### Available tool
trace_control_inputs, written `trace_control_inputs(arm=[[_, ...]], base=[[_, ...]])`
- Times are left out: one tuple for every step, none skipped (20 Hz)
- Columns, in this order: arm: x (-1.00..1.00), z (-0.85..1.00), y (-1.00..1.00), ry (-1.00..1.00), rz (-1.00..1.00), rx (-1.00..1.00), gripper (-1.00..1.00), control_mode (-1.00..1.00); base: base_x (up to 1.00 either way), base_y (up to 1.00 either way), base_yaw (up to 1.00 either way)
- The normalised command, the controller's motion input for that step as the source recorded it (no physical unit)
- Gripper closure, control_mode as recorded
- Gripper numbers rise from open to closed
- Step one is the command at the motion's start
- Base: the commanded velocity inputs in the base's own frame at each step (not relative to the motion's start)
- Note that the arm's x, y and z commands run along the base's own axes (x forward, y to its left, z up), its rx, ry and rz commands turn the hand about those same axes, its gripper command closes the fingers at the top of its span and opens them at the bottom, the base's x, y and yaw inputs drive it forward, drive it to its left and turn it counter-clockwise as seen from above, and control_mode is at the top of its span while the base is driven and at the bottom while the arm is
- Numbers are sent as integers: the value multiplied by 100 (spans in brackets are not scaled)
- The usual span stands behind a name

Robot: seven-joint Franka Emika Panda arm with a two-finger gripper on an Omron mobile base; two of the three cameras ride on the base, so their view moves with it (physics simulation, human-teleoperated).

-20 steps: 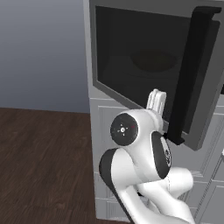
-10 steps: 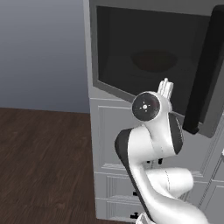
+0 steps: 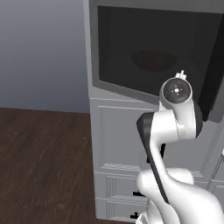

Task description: Pick the lime from the sink and place it in the bowl. Then pick the bowl and place it in the microwave. Then close the microwave door and press the start button.

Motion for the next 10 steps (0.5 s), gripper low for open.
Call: trace_control_inputs(arm=[[46,0,-40,-3,6,9,-100,-100],[46,0,-36,0,6,10,-100,-100],[47,0,-31,0,4,9,-100,-100],[47,0,-26,0,3,9,-100,-100],[51,0,-23,0,2,9,-100,-100],[44,0,-23,0,3,8,-100,-100],[39,0,-22,0,3,7,-100,-100],[47,0,-20,0,2,5,-100,-100],[54,0,-19,0,1,5,-100,-100],[54,0,-14,0,1,3,-100,-100]], base=[[0,0,0],[0,0,0],[0,0,0],[0,0,0],[0,0,0],[0,0,0],[0,0,0],[0,0,0],[0,0,0],[0,0,0]])
